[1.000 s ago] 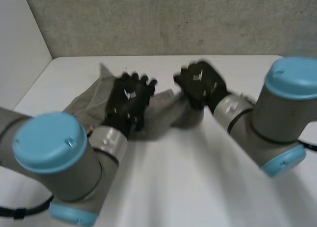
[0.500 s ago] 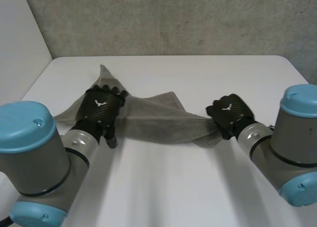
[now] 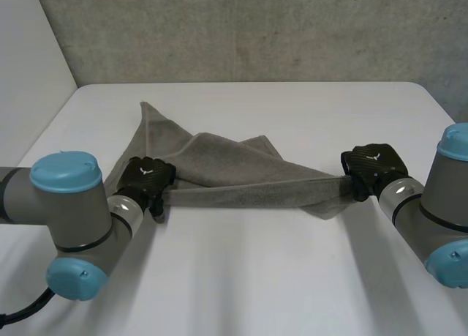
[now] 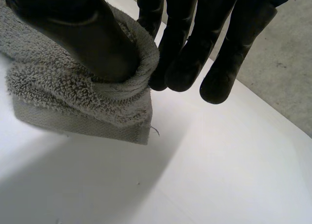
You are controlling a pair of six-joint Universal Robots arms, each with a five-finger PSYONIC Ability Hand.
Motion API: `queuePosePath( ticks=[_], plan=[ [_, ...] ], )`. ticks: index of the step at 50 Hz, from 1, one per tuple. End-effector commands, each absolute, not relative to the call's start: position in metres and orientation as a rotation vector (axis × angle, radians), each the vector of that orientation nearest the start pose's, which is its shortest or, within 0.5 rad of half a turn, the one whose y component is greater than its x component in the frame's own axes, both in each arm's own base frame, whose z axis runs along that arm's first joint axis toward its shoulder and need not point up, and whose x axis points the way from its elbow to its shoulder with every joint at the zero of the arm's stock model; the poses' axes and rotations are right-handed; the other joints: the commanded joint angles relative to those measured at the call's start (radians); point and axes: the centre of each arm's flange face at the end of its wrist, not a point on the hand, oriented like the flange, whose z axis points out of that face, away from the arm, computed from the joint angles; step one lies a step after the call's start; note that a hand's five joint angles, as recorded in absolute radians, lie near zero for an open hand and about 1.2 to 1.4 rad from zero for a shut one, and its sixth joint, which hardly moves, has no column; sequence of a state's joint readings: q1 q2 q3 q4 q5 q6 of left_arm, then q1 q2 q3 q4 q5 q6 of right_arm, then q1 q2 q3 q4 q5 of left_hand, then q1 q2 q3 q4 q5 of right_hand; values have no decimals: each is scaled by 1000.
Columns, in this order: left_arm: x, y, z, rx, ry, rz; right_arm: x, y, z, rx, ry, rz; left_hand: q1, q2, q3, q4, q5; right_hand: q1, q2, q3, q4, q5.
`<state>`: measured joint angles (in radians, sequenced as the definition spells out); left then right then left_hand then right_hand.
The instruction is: Fold the towel.
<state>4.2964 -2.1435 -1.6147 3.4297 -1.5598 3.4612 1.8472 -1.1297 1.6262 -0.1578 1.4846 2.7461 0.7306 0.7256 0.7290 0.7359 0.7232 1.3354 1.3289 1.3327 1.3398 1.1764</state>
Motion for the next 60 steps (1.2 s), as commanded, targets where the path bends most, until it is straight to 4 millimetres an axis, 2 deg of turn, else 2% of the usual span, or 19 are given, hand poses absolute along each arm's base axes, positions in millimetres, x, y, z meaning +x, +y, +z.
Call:
queuePosePath(
  ticks=[1,4,13,15,16,17,18,19,20,23,25,27,31,37,45,47,53,58,60],
  plan=[
    [-269,-285,122,936,2428,-1881,228,-298,160,-916,2392,-1819,406,411,408,401,239,61,67,64,56,45],
    [-266,-292,125,908,2413,-1900,229,-297,160,-922,2389,-1815,665,670,666,659,498,61,67,64,56,45],
    [-251,-304,141,838,2379,-1934,228,-292,177,-965,2391,-1796,666,671,667,660,499,61,67,64,56,45],
    [-246,-305,155,812,2349,-1970,229,-287,223,-970,2281,-1902,666,671,667,660,499,61,67,64,56,45],
    [-242,-304,187,770,2265,-2068,228,-285,253,-960,2204,-1983,666,671,667,660,499,61,67,64,56,45],
    [-239,-299,220,736,2181,-2172,227,-285,253,-960,2203,-1983,666,671,667,660,499,61,67,64,56,45],
    [-239,-299,220,735,2180,-2173,224,-281,281,-959,2131,-2047,666,671,667,660,499,61,67,64,56,45],
    [-237,-294,250,701,2099,-2269,224,-281,281,-959,2130,-2048,666,671,667,660,499,61,67,64,56,45],
    [-235,-286,282,665,2007,-2377,221,-276,308,-962,2055,-2110,666,671,667,660,499,61,67,64,56,45],
    [-232,-276,312,636,1913,-2478,217,-263,361,-966,1929,-2216,666,671,667,660,499,61,67,64,56,45],
    [-227,-255,368,608,1726,-2636,216,-256,383,-970,1886,-2251,666,671,667,660,499,61,67,64,56,45],
    [-224,-244,388,609,1679,-2671,210,-242,421,-978,1856,-2285,666,671,667,660,499,61,67,64,56,45],
    [-222,-230,415,657,1694,-2674,205,-234,447,-990,1857,-2303,666,671,667,660,499,61,67,64,56,45],
    [-216,-237,412,660,1778,-2591,212,-250,439,-1144,1965,-2184,666,671,667,660,499,61,67,64,56,45],
    [-225,-283,354,720,2015,-2380,225,-286,395,-1288,2080,-2005,666,671,667,660,499,61,67,64,56,45],
    [-231,-303,325,756,2099,-2282,230,-293,383,-1302,2100,-1956,666,671,667,660,499,61,67,64,56,45],
    [-243,-339,283,869,2120,-2142,253,-323,341,-1378,2118,-1870,666,671,667,660,499,61,67,64,56,45],
    [-254,-364,300,878,1976,-2213,267,-354,348,-1344,2025,-2154,666,671,667,660,499,61,67,64,56,45],
    [-256,-371,319,846,1899,-2279,277,-369,387,-1212,1811,-2515,666,671,667,660,499,61,67,64,56,45]
  ],
)
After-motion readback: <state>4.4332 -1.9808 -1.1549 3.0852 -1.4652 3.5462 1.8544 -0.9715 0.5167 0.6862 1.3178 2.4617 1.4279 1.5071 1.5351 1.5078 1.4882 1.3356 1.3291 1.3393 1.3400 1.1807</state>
